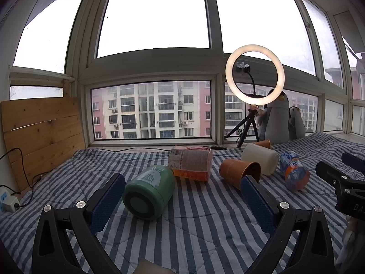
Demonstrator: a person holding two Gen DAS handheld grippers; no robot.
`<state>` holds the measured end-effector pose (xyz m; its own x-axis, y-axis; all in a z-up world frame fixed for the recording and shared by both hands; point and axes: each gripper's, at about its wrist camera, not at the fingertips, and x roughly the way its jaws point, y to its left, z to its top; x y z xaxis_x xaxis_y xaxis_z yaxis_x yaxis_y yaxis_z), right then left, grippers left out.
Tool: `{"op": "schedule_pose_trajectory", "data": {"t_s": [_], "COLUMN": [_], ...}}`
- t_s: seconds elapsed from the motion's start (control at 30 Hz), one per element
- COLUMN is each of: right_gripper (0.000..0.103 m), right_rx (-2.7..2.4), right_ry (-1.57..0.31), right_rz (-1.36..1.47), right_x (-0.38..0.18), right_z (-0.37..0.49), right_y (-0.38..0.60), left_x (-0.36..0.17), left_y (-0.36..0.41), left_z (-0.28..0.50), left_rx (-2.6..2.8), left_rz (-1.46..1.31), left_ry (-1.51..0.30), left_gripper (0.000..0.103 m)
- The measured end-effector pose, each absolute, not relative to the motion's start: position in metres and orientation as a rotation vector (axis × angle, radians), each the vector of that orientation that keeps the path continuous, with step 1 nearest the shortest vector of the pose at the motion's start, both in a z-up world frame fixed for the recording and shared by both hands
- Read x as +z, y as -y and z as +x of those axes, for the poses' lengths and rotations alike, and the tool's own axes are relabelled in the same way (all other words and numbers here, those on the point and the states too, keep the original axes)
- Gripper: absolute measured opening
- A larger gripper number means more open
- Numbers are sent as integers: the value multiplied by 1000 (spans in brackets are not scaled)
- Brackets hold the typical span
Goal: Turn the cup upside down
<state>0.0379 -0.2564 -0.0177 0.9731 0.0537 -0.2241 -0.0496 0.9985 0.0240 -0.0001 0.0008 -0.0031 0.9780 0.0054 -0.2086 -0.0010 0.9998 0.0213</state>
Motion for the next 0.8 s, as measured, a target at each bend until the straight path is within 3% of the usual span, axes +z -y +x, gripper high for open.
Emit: {"op": "schedule_pose_trajectory", "data": {"t_s": [0.8], "right_gripper": [99], "right_rx": [50], "right_ry": [-231], "right_rz": [22], "right_x": [-19], "right_z": [40], "right_y": [259], "left_x": [-4], "left_y": [0], "left_z": [2], "left_rx": [3], "left_rz": [24], "left_ry": [-217], "left_gripper": [102]}}
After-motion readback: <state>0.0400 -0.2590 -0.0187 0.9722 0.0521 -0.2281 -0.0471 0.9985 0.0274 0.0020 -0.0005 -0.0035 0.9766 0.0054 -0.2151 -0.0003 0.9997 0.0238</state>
